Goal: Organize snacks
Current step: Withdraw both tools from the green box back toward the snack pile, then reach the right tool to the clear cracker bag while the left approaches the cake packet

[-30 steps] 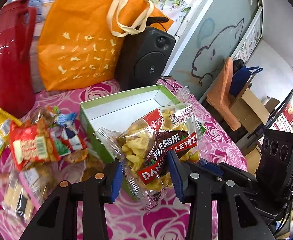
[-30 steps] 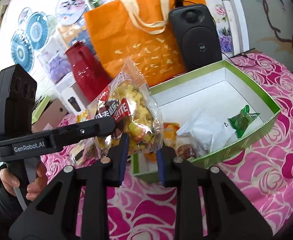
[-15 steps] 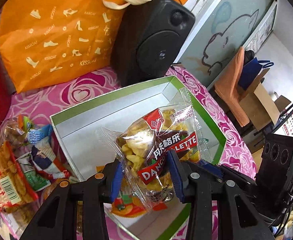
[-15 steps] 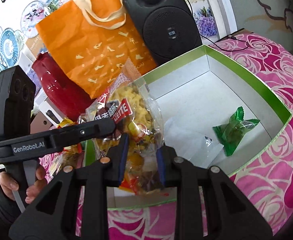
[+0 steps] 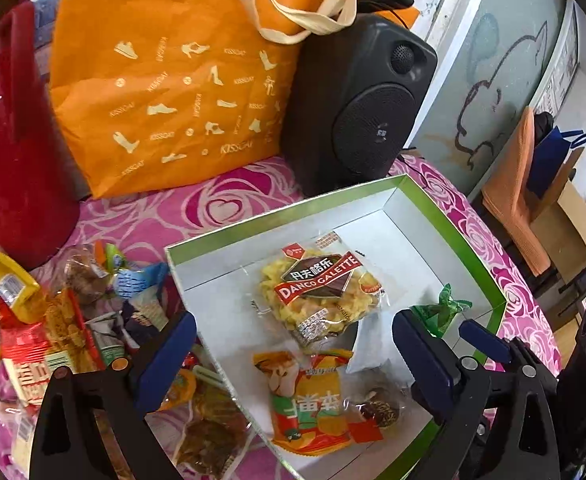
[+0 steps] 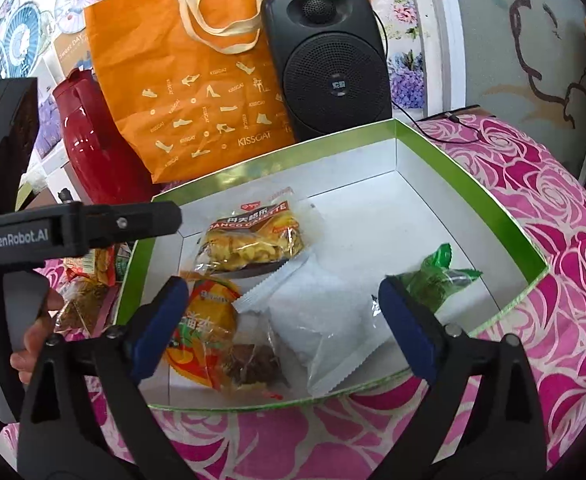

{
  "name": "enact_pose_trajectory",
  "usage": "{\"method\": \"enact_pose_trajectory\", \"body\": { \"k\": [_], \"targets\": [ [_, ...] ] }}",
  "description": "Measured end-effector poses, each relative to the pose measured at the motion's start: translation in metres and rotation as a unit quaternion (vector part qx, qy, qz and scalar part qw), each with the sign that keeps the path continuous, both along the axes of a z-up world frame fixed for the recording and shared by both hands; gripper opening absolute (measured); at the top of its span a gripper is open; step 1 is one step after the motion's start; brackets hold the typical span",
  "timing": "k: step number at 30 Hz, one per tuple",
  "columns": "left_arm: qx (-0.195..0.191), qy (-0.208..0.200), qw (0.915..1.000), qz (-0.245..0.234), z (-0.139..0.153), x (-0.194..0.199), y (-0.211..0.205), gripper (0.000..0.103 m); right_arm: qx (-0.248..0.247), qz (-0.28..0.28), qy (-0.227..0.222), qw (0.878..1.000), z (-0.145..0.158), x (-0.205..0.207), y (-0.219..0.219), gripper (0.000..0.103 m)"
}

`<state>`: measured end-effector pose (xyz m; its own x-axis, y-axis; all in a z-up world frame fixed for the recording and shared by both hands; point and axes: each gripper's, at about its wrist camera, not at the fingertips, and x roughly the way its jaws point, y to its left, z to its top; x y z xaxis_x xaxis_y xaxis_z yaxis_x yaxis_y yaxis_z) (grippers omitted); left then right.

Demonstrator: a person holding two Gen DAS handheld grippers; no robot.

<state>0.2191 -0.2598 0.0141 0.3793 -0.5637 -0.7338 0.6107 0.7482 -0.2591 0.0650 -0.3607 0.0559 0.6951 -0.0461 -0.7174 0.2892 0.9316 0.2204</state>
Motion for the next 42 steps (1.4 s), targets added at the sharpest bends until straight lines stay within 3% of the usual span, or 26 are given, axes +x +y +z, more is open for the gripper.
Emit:
{"method": "enact_pose_trajectory", "body": {
  "k": [15, 22, 27, 33, 37, 42],
  "targets": [
    [-0.028, -0.032, 0.9989, 0.021, 0.049, -0.049, 0.051, 0.101, 0.007, 0.010, -0.035, 0.999, 0.058, -0.032, 0.042, 0.100],
    [-0.020, -0.045, 0.9970, 0.059, 0.065, -0.076, 0.126, 0.100, 0.058, 0.028, -0.045, 0.997, 0.074, -0.044, 0.071, 0.100],
    [-0.012, -0.037, 0.9934, 0.108, 0.056, -0.082, 0.183, 0.101, 0.075, 0.074, -0.032, 0.994, 0.065, -0.039, 0.109, 0.100],
    [-0.004, -0.017, 0.9886, 0.150, 0.023, -0.094, 0.249, 0.100, 0.076, 0.123, 0.003, 0.990, 0.041, -0.027, 0.150, 0.100],
    [0.018, -0.002, 0.9894, 0.144, -0.001, -0.099, 0.267, 0.100, 0.081, 0.142, 0.023, 0.986, 0.026, -0.013, 0.168, 0.094],
    [0.015, 0.005, 0.9916, 0.128, -0.014, -0.096, 0.272, 0.100, 0.084, 0.159, 0.048, 0.982, 0.009, 0.009, 0.187, 0.082]
  ]
}}
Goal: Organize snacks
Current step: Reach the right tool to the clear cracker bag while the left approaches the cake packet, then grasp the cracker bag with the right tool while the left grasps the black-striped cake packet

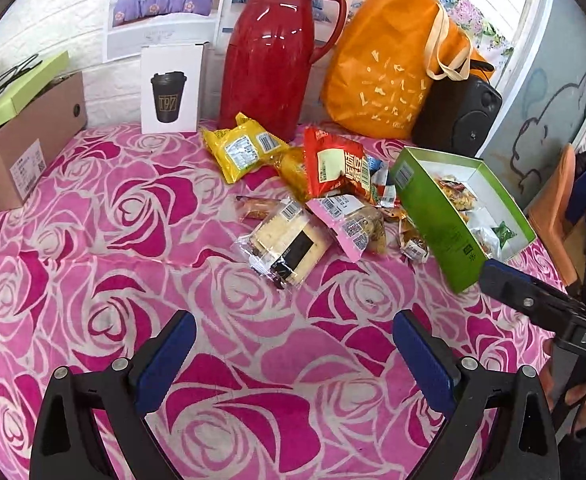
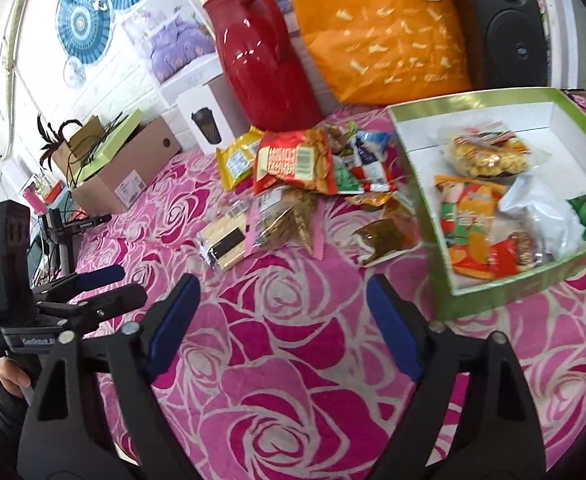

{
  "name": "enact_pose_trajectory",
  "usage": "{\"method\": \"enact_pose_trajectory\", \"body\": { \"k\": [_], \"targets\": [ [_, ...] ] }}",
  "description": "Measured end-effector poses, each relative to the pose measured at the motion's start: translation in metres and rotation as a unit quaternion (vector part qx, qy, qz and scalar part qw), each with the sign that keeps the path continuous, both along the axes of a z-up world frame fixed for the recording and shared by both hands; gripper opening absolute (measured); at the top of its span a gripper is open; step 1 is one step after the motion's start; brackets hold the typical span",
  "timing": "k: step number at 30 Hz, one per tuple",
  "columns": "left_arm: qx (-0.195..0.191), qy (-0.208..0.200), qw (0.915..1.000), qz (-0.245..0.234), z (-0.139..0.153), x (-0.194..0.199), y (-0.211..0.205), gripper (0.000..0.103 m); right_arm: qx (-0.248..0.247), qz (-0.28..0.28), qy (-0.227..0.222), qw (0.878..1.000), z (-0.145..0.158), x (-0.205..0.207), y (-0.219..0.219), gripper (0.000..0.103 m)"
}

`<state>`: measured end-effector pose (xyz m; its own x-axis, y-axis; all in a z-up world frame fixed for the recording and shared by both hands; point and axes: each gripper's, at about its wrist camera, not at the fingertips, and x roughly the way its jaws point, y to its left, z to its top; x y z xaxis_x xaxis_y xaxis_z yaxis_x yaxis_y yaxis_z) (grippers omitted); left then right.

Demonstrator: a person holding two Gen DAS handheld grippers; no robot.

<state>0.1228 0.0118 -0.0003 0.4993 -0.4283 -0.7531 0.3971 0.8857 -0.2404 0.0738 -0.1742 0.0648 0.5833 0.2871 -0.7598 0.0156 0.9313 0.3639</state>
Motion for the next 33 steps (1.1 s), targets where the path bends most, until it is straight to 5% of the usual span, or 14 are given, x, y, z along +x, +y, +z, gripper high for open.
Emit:
{"method": "enact_pose_trajectory", "body": {
  "k": [9, 16, 18, 33],
  "targets": [
    [-0.020, 0.011, 0.9995, -0.023, -0.015, 0.029, 0.007, 0.100, -0.072, 0.031, 0.039, 0.996, -0.037, 0.048, 0.025, 0.061],
    [-0.027, 0.028, 0.9990, -0.020, -0.028, 0.045, 0.014, 0.100, -0.115, 0.039, 0.044, 0.992, -0.062, 0.078, 0.031, 0.057],
    [-0.026, 0.030, 0.9989, -0.024, -0.029, 0.048, 0.012, 0.100, -0.104, 0.049, 0.050, 0.992, -0.066, 0.080, 0.031, 0.017],
    [0.033, 0.017, 0.9976, -0.059, -0.045, 0.092, -0.034, 0.097, -0.070, 0.061, 0.052, 0.994, -0.049, 0.006, 0.026, 0.017]
  ]
}}
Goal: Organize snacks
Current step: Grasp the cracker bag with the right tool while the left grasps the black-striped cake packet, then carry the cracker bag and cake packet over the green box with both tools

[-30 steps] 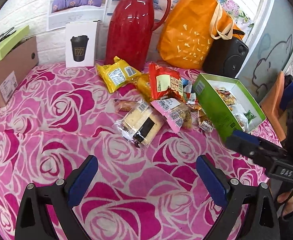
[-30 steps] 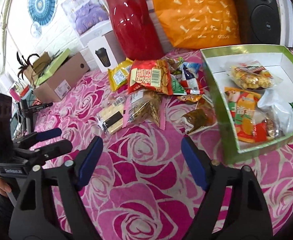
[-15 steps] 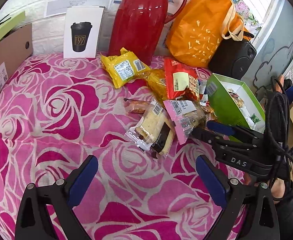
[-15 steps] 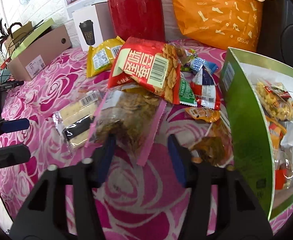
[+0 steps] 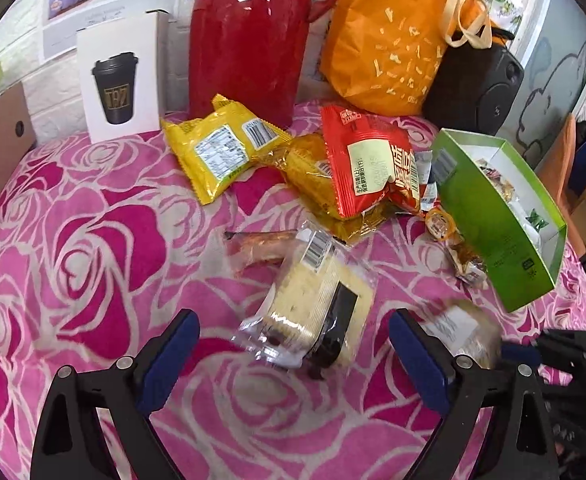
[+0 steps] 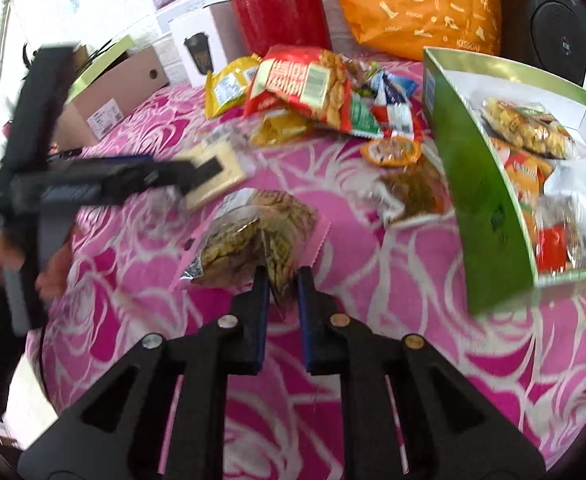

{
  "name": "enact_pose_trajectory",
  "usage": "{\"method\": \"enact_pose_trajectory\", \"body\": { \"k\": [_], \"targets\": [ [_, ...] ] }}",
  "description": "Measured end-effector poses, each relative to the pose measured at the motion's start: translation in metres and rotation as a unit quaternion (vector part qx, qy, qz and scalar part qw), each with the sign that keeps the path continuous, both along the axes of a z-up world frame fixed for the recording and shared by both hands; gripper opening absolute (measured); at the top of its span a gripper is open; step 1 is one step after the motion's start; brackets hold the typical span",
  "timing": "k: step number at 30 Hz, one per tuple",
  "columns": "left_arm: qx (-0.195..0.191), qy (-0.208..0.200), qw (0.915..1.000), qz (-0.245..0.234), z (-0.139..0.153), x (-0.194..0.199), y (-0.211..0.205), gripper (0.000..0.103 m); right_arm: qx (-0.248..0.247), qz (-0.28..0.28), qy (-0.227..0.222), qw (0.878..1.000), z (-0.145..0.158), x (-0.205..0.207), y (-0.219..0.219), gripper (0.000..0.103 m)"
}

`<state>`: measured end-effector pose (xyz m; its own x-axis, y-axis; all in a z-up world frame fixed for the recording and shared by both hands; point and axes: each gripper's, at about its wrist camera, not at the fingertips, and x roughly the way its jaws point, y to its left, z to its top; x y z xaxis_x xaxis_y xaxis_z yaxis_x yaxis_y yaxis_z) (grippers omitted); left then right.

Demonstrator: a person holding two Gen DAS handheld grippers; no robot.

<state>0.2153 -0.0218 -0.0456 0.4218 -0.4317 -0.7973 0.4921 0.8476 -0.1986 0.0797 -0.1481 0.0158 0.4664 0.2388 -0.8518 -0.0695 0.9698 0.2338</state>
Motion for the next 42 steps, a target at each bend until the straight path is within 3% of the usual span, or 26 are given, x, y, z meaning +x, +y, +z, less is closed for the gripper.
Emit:
{"method": "enact_pose_trajectory", "body": {
  "k": [6, 11, 14, 16, 17, 20, 26, 32, 42],
  "targets": [
    [0.039, -0.005, 0.9985, -0.037, -0.007, 0.003, -0.027, 0.097, -0.003, 0.008, -0.019, 1.000, 0.004, 0.001, 0.003, 0.036],
    [0.086, -0.013, 0.9957, -0.033, -0.025, 0.002, -0.035, 0.090, -0.013, 0.020, -0.023, 0.999, -0.001, 0.009, 0.009, 0.038],
    [0.090, -0.017, 0.9953, -0.030, -0.023, 0.000, -0.036, 0.083, 0.002, 0.016, -0.021, 1.000, -0.006, 0.013, 0.007, 0.037],
    [0.088, -0.013, 0.9958, -0.024, -0.021, 0.001, -0.035, 0.077, 0.027, 0.009, -0.010, 1.000, -0.008, 0.012, 0.004, 0.029],
    [0.086, -0.012, 0.9960, -0.021, -0.020, 0.001, -0.034, 0.067, 0.031, 0.008, -0.009, 0.999, -0.006, 0.009, 0.004, 0.024],
    [0.083, -0.013, 0.9965, -0.002, -0.016, 0.002, -0.031, 0.053, 0.018, 0.007, -0.017, 1.000, 0.002, -0.002, 0.006, 0.020],
    [0.060, -0.010, 0.9981, -0.004, -0.002, -0.019, -0.022, 0.053, 0.027, -0.009, -0.041, 0.999, 0.024, -0.021, -0.003, 0.019],
    [0.023, -0.035, 0.9990, -0.012, 0.035, -0.048, -0.015, 0.053, 0.031, -0.032, -0.088, 0.995, 0.058, -0.038, -0.018, 0.019],
    [-0.046, -0.077, 0.9937, -0.067, 0.103, -0.071, -0.071, 0.053, -0.004, -0.118, -0.156, 0.981, 0.103, -0.061, -0.084, 0.019]
  ]
}}
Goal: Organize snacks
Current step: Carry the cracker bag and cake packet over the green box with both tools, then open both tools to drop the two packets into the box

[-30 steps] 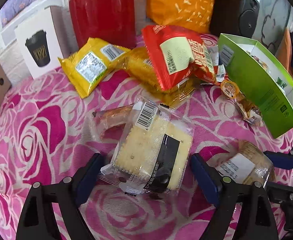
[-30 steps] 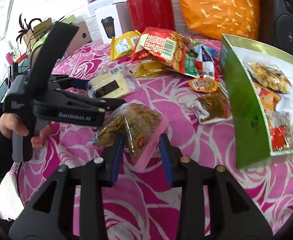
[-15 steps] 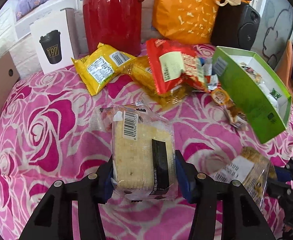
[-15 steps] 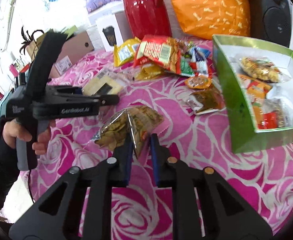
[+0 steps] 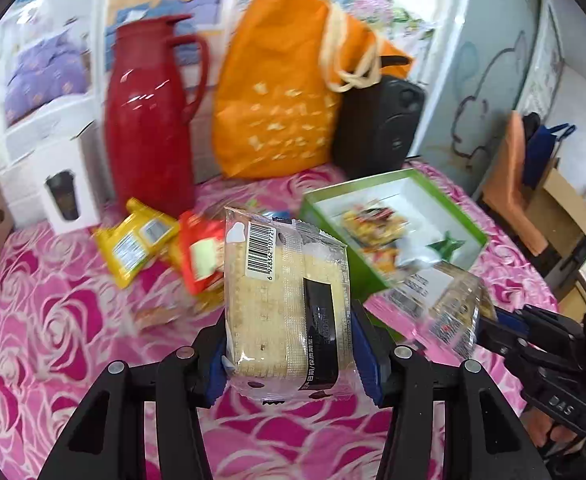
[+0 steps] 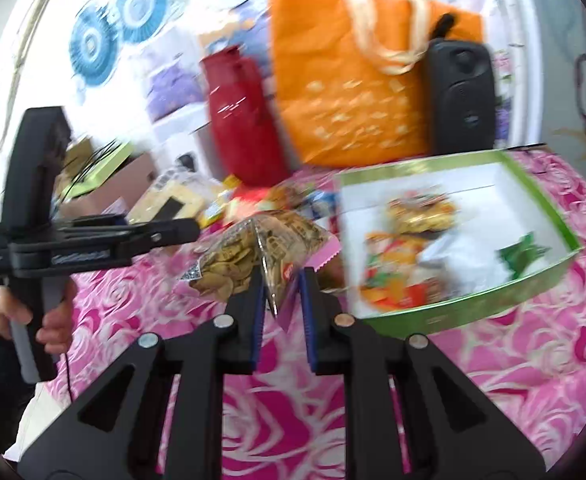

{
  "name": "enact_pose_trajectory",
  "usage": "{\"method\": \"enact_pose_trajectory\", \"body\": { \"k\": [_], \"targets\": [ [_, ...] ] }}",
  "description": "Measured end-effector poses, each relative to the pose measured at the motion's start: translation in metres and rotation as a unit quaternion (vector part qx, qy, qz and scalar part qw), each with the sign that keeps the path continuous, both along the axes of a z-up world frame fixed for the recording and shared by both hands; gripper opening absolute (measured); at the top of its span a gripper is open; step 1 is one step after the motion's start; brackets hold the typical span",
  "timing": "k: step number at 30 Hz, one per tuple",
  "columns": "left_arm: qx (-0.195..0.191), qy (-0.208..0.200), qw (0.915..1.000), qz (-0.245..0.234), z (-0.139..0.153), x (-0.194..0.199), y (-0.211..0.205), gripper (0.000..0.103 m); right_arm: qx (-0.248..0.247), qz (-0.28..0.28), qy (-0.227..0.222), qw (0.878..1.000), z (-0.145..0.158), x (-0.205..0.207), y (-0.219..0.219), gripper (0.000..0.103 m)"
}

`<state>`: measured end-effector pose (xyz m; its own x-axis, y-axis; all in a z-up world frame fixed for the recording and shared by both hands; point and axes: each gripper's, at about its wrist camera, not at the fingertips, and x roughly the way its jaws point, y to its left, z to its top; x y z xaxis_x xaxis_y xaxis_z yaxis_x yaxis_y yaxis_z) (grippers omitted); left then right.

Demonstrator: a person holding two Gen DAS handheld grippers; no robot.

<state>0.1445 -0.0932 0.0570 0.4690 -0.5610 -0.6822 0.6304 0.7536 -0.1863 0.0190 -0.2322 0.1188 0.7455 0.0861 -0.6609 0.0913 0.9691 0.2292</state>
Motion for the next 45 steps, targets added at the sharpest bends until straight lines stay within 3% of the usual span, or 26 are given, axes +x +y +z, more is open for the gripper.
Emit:
{"method": "enact_pose_trajectory", "body": {
  "k": [4, 14, 22, 28, 31, 32, 33, 34, 37, 45],
  "targets": [
    [-0.010, -0.008, 0.9994, -0.031, 0.015, -0.007, -0.037, 0.053, -0.013, -0.056, -0.005, 0.998, 0.004, -0.009, -0.039, 0.019],
    [-0.008, 0.015, 0.9961, -0.087, 0.004, -0.004, -0.129, 0.053, -0.019, -0.155, 0.008, 0.988, -0.012, -0.014, -0.128, 0.019],
    [0.017, 0.037, 0.9920, -0.120, -0.025, 0.003, -0.182, 0.053, -0.011, -0.164, 0.031, 0.986, -0.037, 0.003, -0.164, 0.019],
    [0.031, 0.047, 0.9900, -0.129, -0.041, 0.011, -0.198, 0.053, -0.019, -0.158, 0.044, 0.986, -0.053, 0.021, -0.172, 0.021],
    [0.039, 0.047, 0.9900, -0.127, -0.046, 0.015, -0.202, 0.059, -0.047, -0.153, 0.040, 0.986, -0.056, 0.025, -0.168, 0.044],
    [0.042, 0.045, 0.9908, -0.121, -0.046, 0.017, -0.202, 0.069, -0.058, -0.154, 0.030, 0.986, -0.054, 0.024, -0.166, 0.067],
    [0.041, 0.041, 0.9923, -0.110, -0.046, 0.019, -0.199, 0.076, -0.070, -0.155, 0.017, 0.985, -0.052, 0.022, -0.164, 0.081],
    [0.038, 0.035, 0.9940, -0.097, -0.045, 0.020, -0.197, 0.087, -0.083, -0.154, 0.004, 0.985, -0.049, 0.019, -0.161, 0.083],
    [0.035, 0.013, 0.9978, -0.054, -0.040, 0.024, -0.188, 0.096, -0.110, -0.148, -0.002, 0.983, -0.046, 0.017, -0.156, 0.085],
    [0.048, 0.010, 0.9986, -0.019, -0.036, 0.022, -0.170, 0.099, -0.087, -0.148, 0.014, 0.985, -0.042, 0.013, -0.150, 0.095]
  ]
}}
